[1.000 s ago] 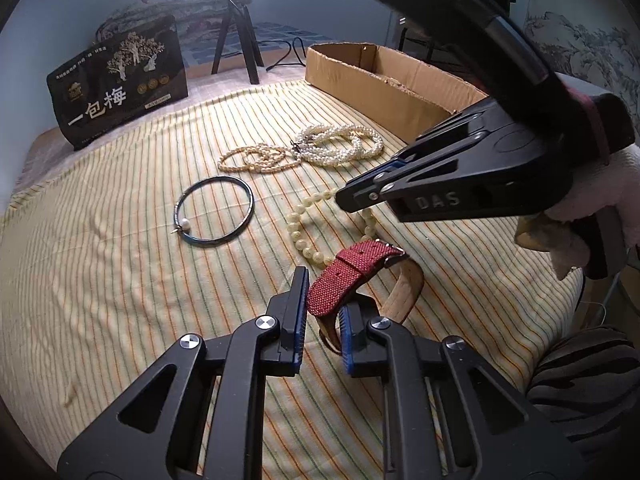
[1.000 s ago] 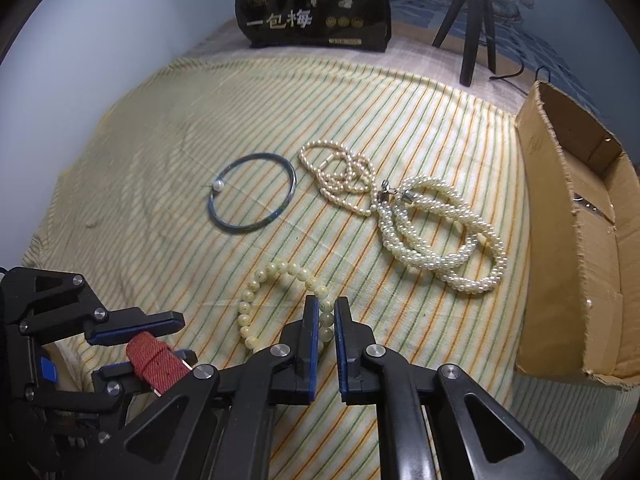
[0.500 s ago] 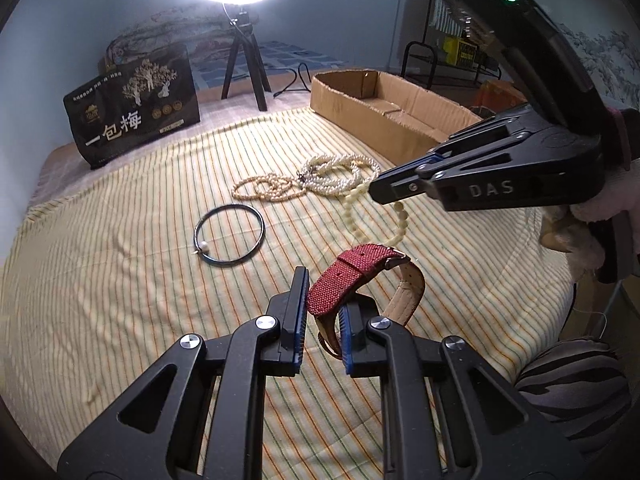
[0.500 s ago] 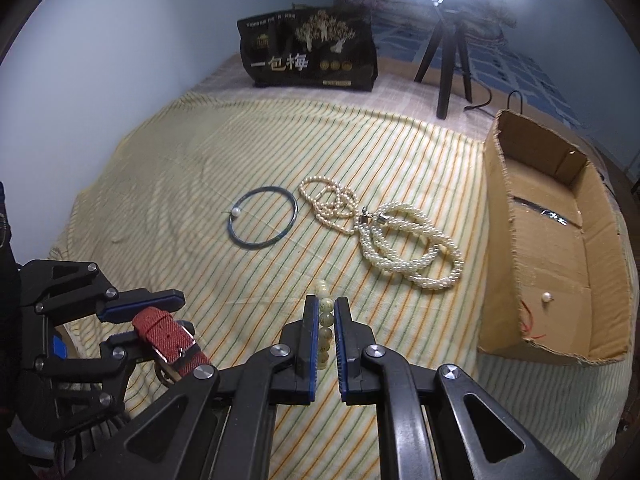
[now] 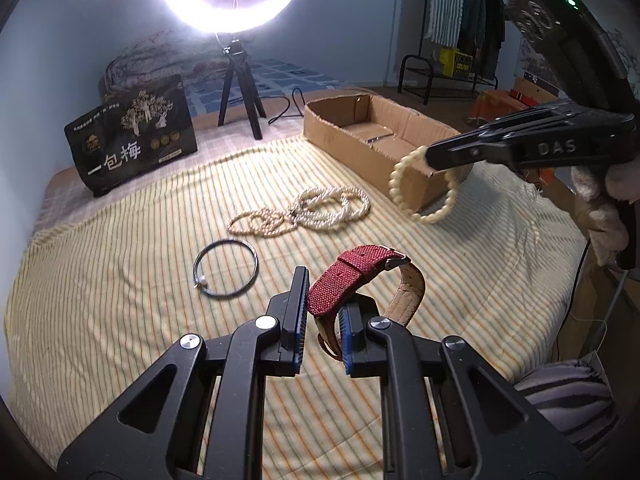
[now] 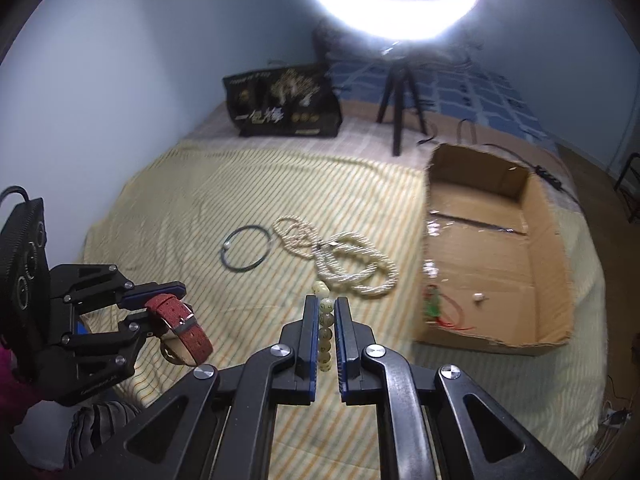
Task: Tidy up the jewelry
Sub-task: 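Carry watch and bracelet into the cardboard box and open both tools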
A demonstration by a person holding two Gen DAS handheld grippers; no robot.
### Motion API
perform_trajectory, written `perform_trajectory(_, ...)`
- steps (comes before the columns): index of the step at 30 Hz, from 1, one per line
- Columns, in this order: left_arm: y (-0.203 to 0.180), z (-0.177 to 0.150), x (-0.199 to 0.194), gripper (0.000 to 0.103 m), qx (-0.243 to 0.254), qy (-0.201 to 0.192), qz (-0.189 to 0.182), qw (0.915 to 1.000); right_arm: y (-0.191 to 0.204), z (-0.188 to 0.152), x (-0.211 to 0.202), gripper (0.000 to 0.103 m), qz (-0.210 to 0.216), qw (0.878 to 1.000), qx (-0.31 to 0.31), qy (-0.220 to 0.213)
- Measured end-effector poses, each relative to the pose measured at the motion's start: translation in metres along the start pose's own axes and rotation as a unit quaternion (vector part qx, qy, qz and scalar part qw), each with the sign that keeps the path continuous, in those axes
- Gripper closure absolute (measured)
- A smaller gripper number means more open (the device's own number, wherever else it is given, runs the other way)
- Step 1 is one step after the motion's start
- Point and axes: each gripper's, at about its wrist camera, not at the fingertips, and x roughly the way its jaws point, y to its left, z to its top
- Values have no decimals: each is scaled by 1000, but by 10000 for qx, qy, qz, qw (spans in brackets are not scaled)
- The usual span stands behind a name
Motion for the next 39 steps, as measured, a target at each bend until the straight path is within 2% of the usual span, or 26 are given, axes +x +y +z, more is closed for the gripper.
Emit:
perform_trajectory(8,-7,25,12,91,-31,-132,-74,9999,-42,0,-29,98,-239,9987,354,-295)
perform_trajectory(18,-19,71,34,91,-12,-371,-176,9992,-92,6,-44,98,-461,9950,700,-542)
perform_trajectory(30,-31,119,79,91,-64,-484,-293,9984,-139,22,-33,98,-711,9918,852,-627)
perform_trajectory(39,-37,139,119,91,-115,-375,-281,9988,-169,25,-11,98,-778,9905,986,-559)
